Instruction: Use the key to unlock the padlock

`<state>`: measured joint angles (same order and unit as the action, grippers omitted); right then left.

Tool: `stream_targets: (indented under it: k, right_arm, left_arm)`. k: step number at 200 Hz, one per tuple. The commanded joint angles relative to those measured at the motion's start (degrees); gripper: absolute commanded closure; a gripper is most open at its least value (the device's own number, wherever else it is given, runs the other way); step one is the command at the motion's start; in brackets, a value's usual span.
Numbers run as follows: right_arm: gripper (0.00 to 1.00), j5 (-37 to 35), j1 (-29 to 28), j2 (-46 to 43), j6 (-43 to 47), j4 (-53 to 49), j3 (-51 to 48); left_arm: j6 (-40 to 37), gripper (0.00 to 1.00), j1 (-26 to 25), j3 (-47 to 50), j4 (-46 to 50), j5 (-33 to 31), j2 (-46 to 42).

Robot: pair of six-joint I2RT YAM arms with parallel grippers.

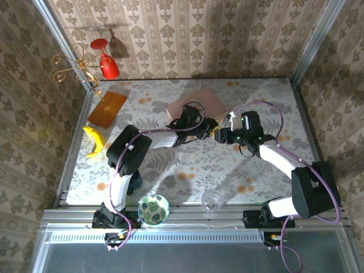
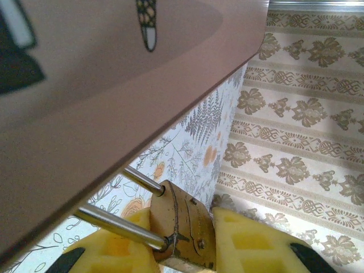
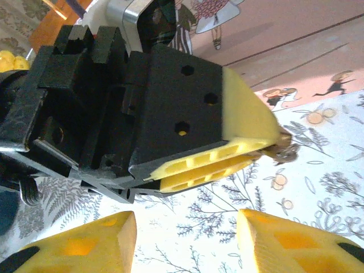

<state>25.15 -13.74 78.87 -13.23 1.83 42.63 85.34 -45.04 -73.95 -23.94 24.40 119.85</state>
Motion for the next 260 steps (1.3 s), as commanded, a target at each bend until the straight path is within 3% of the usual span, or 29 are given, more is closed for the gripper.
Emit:
stream_targets:
  k: [1,58,87,113,185,227,260]
  right_arm:
    - [0.49,-4.75,0.3,-3.32,1.21,-2.98,-0.7]
    - [0.48,-13.02,0.93,-4.07,-0.89,-4.83,-0.69]
    - [0.49,-17.41,3.9,-0.57,-9.0,-6.31,1.55]
    - [0.55,-11.47,7.16,6.71,-13.57,-4.99,4.41]
    - [0.58,-3.06,7.15,25.95,-20.53,0.72,15.8]
    - [0.59,-0.5,6.29,28.66,-21.57,4.88,16.43]
    - [0.59,-0.45,5.02,27.43,-21.48,5.94,14.63]
  left_arm:
    - [7.96,1.0,-0.97,3.84,8.97,2.05,2.17]
    - [9.14,1.0,-1.08,4.73,7.87,1.74,1.82]
    - [9.58,1.0,-1.19,5.21,7.23,1.79,1.71]
    - [9.33,1.0,-1.28,5.04,7.21,1.92,1.28]
    - [9.58,1.0,-1.28,5.77,5.63,1.88,-0.06]
    - [11.12,0.82,-1.45,6.84,2.0,1.56,0.29]
    - [12.06,0.76,-1.41,7.32,0.73,1.08,0.55]
